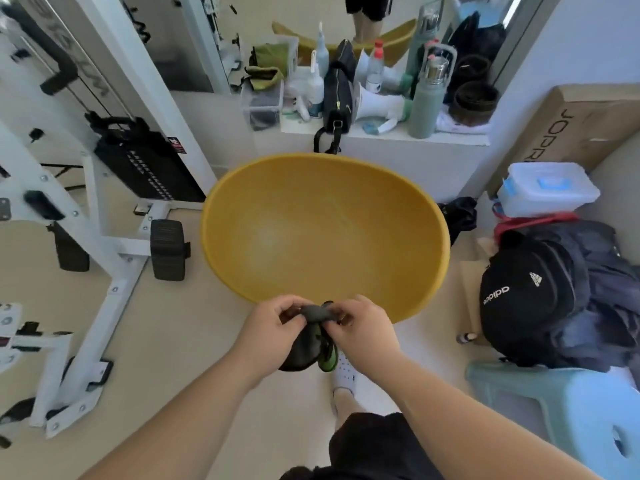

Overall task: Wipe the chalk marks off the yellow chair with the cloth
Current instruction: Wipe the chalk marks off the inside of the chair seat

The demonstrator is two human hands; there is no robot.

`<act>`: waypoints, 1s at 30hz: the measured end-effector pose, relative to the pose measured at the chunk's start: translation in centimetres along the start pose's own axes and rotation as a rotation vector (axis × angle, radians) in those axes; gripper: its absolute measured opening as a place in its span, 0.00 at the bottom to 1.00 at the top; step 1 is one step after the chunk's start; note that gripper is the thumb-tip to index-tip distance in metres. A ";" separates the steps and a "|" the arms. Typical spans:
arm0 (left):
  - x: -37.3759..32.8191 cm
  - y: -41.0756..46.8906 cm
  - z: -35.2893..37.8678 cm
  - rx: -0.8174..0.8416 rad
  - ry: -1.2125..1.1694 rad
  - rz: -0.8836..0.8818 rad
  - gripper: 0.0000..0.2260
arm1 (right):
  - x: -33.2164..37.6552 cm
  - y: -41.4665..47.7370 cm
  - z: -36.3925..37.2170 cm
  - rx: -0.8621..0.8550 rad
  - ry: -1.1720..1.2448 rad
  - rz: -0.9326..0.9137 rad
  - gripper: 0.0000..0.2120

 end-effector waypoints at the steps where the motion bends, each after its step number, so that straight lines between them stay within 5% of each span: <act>1: 0.4 1.6 -1.0 -0.030 0.007 -0.026 0.10 | 0.1 2.3 0.5 0.020 -0.009 -0.011 0.06; 14: 5.1 17.3 -16.0 -0.190 0.389 -0.083 0.11 | 7.3 24.3 8.8 0.180 -0.093 -0.092 0.07; 24: 18.3 30.3 -16.4 0.271 0.398 -0.067 0.12 | -0.3 29.3 20.5 -0.177 0.009 0.369 0.04; 30: 24.7 33.7 -9.0 0.484 0.039 -0.266 0.06 | -9.4 28.8 23.4 -0.415 0.264 0.629 0.07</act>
Point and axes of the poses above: each hand's wrist, its own y-axis towards the middle knuckle, its own z-axis out of the palm, x = y × z, the point moved 8 cm from there along y, towards the middle knuckle, and after that the axes turned 8 degrees about y, right-handed, at the moved point
